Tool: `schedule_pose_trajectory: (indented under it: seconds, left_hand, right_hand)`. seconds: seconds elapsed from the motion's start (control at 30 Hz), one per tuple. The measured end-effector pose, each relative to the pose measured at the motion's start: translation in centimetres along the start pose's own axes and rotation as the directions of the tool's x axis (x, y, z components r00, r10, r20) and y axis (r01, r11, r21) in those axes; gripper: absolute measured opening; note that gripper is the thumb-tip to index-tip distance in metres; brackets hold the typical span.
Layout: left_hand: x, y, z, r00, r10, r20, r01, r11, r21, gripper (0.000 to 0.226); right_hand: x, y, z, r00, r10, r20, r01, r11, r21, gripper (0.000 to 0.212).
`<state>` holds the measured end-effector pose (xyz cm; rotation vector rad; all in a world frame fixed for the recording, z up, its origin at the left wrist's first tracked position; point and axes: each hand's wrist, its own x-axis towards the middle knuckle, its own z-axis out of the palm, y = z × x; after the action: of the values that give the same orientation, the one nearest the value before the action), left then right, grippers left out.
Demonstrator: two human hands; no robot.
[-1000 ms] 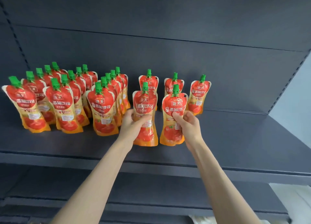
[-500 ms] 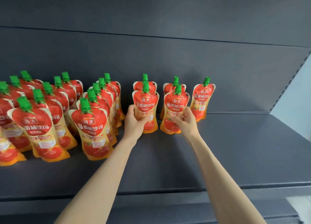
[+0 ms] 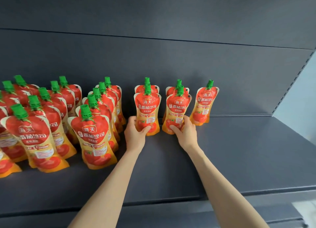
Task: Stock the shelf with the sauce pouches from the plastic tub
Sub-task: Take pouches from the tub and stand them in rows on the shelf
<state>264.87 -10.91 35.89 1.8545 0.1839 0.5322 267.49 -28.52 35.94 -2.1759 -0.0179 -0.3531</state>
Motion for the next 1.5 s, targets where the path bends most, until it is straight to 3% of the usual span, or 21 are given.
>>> schedule_pose_trajectory:
  seconds: [0.1, 0.33, 0.63, 0.7, 0.8, 0.97, 1.2, 1.33, 1.5]
  left_hand:
    - [0.1, -0.1, 0.1, 1.0, 0.006, -0.018, -0.006, 1.0, 0.012, 0.047]
    - [0.1, -0.4, 0.6, 1.0, 0.011, -0.027, -0.009, 0.997, 0.077, 0.053]
    - [-2.0, 0.7, -0.5, 0.999, -0.041, -0.001, 0.04, 0.972, 0.234, 0.067]
    - [-3.5, 1.4, -1.0, 0.999, -0.024, 0.023, 0.018, 0.974, 0.226, 0.06]
    - [-6.1, 3.3, -1.5, 0.984, 0.032, 0.174, -0.063, 0.982, 0.178, 0.044]
    - [-11.7, 6.9, -0.8, 0.924, 0.175, 0.34, -0.21, 0.975, 0.07, 0.028]
    - [-25.2, 8.3, 3.7, 0.784, 0.278, 0.555, -0.3, 0.952, -0.053, 0.018]
    - [-35.3, 7.5, 8.1, 0.726, 0.174, 0.665, -0.184, 0.981, -0.056, 0.017]
    - [-46.4, 5.9, 14.1, 0.565, 0.097, 0.82, -0.121, 0.992, -0.034, 0.022]
  right_hand:
    - [0.0, 0.1, 0.2, 1.0, -0.008, -0.02, 0.004, 0.985, -0.175, 0.06]
    - [-0.3, -0.4, 0.4, 1.0, 0.012, -0.022, -0.018, 0.961, -0.276, 0.061]
    - [-1.9, -0.6, -0.9, 0.997, 0.07, -0.036, -0.075, 0.981, -0.177, 0.062]
    - [-3.3, -0.5, -2.0, 0.997, 0.041, -0.058, -0.049, 0.988, -0.146, 0.053]
    - [-6.1, -0.7, -4.4, 0.996, 0.021, -0.086, -0.022, 1.0, -0.02, 0.04]
    - [-12.9, 0.1, -9.7, 0.984, 0.003, -0.178, 0.007, 0.999, 0.052, 0.023]
    - [-25.6, 6.7, -18.0, 0.956, 0.129, -0.265, -0.122, 0.992, 0.04, 0.011]
    - [-34.7, 12.8, -23.5, 0.918, 0.294, -0.267, -0.295, 0.955, 0.039, 0.012]
    - [-43.9, 19.4, -29.1, 0.841, 0.447, -0.306, -0.468, 0.884, 0.006, 0.008]
